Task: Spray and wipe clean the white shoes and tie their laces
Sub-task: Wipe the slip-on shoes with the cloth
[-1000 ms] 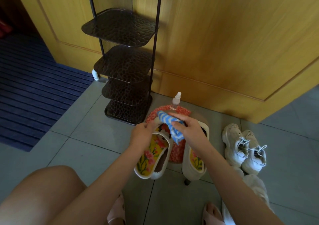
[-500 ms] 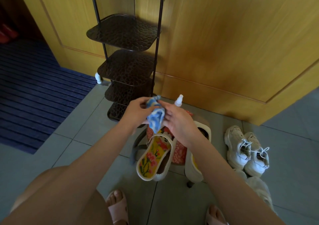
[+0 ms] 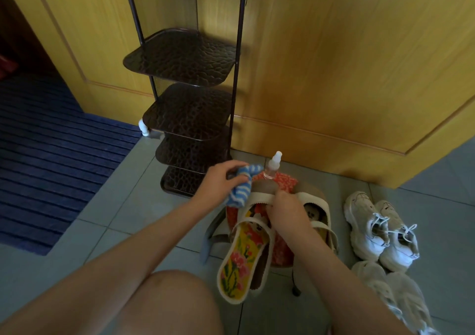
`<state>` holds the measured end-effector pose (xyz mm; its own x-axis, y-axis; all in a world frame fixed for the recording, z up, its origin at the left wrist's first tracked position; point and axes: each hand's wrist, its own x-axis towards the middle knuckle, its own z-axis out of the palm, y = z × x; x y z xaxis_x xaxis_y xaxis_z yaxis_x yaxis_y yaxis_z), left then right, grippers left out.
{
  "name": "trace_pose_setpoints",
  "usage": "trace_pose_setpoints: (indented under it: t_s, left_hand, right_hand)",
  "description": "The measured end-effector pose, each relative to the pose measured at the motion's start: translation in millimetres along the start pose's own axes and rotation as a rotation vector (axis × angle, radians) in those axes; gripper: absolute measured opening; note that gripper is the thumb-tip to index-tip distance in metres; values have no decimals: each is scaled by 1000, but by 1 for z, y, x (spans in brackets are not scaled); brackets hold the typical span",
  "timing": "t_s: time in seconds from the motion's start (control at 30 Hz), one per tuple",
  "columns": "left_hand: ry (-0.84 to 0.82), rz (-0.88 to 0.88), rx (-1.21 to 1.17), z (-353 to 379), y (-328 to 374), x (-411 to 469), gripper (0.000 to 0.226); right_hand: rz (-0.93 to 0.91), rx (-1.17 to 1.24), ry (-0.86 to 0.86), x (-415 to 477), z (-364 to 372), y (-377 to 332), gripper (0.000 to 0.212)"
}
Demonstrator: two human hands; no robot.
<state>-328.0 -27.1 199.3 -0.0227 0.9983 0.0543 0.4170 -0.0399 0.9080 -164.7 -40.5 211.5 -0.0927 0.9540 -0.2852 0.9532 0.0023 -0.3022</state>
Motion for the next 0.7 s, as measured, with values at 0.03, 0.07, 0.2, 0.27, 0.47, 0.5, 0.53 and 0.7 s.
trace_pose_setpoints:
  t_s: [0.03, 0.07, 0.2, 0.27, 0.47, 0.5, 0.53, 0.7]
  left_hand:
    - [-8, 19, 16, 7, 0, 1, 33]
    - [-31, 46, 41, 14, -2, 2, 32]
    - [-92, 108, 165, 31, -16, 1, 32]
    - [-30, 83, 125, 30, -26, -6, 31]
    - [122, 100, 31, 35, -50, -52, 32]
    - [119, 113, 24, 35, -51, -58, 34]
    - [113, 127, 18, 35, -53, -63, 35]
    - [-2, 52, 1, 23, -52, -81, 38]
  right_hand:
    - [5, -12, -25, 3, -1, 0, 19]
    - [8, -12, -49, 5, -1, 1, 22]
    - [-12, -12, -64, 8, -4, 7, 10]
    - [-40, -5, -33, 7, -2, 11, 13]
    - [-70, 86, 42, 0, 4, 15, 16]
    - [-62, 109, 37, 1, 3, 15, 16]
    - [-64, 132, 38, 2, 4, 16, 16]
    - [-42, 184, 30, 0, 3, 15, 31]
